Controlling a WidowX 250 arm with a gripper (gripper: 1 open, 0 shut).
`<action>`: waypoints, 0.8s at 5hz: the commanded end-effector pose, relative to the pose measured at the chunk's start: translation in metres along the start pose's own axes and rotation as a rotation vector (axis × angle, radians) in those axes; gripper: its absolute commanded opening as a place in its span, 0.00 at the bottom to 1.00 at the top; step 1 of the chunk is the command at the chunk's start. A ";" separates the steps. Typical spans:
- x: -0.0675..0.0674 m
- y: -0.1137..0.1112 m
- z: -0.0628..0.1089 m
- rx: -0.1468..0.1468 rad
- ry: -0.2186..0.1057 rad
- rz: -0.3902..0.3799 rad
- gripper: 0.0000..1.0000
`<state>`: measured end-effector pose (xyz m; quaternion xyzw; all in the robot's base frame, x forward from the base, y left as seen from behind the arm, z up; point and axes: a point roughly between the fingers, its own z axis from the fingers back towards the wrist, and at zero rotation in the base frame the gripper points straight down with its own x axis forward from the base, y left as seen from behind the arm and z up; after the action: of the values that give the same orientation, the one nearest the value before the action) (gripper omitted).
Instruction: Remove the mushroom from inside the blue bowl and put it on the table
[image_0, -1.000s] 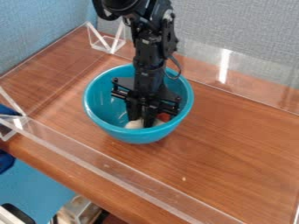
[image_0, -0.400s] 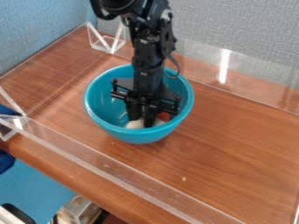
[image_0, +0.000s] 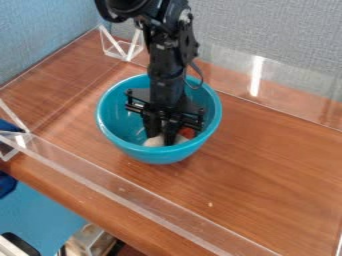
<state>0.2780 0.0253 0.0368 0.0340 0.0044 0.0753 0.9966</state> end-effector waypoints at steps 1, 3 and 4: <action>0.007 0.008 0.030 -0.004 -0.054 -0.020 0.00; 0.014 0.008 0.088 -0.029 -0.138 -0.050 0.00; 0.014 0.002 0.123 -0.033 -0.181 -0.042 0.00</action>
<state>0.2890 0.0210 0.1418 0.0240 -0.0548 0.0524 0.9968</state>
